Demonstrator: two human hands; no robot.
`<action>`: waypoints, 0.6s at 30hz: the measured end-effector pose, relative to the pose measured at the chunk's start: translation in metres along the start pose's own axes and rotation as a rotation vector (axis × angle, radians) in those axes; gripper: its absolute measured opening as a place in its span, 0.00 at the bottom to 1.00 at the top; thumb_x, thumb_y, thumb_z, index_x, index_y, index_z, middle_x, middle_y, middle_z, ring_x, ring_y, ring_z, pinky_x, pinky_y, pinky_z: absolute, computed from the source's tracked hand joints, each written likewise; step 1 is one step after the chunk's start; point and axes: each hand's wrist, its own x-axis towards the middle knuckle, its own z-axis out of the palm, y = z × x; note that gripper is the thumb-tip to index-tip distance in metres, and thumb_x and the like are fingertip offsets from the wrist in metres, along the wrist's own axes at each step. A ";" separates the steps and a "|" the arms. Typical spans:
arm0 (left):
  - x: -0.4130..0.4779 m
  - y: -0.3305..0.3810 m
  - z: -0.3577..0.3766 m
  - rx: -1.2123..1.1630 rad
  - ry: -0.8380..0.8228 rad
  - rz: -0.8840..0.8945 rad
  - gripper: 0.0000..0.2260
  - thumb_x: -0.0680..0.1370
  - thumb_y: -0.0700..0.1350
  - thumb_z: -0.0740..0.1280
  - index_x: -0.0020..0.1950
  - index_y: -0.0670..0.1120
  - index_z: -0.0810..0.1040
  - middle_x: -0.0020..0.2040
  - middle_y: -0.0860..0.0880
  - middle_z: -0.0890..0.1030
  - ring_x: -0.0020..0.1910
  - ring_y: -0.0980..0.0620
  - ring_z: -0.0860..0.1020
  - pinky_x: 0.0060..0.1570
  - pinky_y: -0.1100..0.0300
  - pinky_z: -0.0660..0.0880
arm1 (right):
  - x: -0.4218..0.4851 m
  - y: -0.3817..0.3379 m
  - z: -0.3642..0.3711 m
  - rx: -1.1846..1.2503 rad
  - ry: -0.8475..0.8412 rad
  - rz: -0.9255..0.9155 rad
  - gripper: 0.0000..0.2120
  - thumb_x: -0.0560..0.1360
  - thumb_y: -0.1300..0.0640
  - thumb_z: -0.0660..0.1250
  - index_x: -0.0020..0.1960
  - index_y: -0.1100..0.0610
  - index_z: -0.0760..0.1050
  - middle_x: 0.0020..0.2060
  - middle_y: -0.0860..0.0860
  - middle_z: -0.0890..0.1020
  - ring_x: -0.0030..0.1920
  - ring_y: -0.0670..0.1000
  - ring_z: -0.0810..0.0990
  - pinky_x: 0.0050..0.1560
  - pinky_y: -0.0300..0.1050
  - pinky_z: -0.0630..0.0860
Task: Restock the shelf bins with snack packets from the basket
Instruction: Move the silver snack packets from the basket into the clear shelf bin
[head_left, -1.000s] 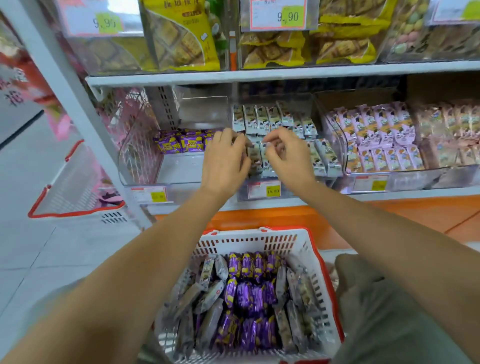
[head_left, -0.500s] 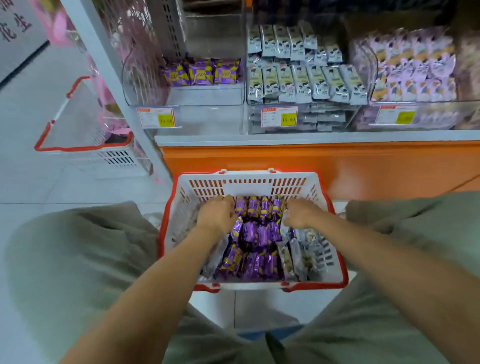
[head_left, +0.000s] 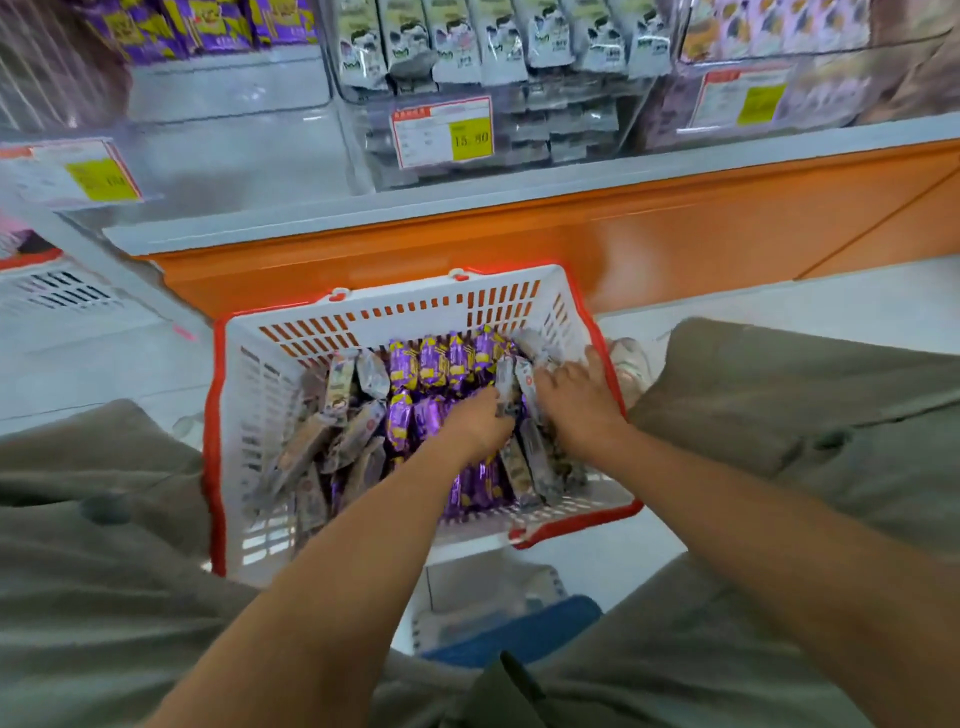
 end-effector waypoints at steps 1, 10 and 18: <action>0.006 0.004 0.002 -0.054 0.006 -0.022 0.14 0.80 0.46 0.62 0.62 0.40 0.72 0.57 0.38 0.77 0.56 0.39 0.76 0.50 0.52 0.72 | 0.001 0.002 0.002 0.005 0.024 -0.012 0.33 0.74 0.65 0.62 0.76 0.63 0.54 0.65 0.58 0.71 0.67 0.60 0.68 0.74 0.61 0.41; 0.037 0.023 0.011 -0.487 0.091 -0.366 0.17 0.78 0.48 0.65 0.59 0.36 0.76 0.57 0.36 0.79 0.56 0.38 0.78 0.56 0.46 0.76 | 0.002 0.008 0.015 -0.155 0.122 -0.107 0.35 0.62 0.56 0.75 0.67 0.63 0.73 0.53 0.60 0.81 0.52 0.59 0.81 0.69 0.64 0.62; 0.049 0.030 0.020 -0.564 0.111 -0.405 0.19 0.77 0.43 0.67 0.64 0.33 0.71 0.58 0.33 0.78 0.57 0.36 0.78 0.43 0.50 0.77 | 0.007 0.008 0.024 0.200 0.175 -0.136 0.34 0.71 0.64 0.67 0.74 0.62 0.59 0.66 0.59 0.70 0.63 0.62 0.71 0.63 0.54 0.66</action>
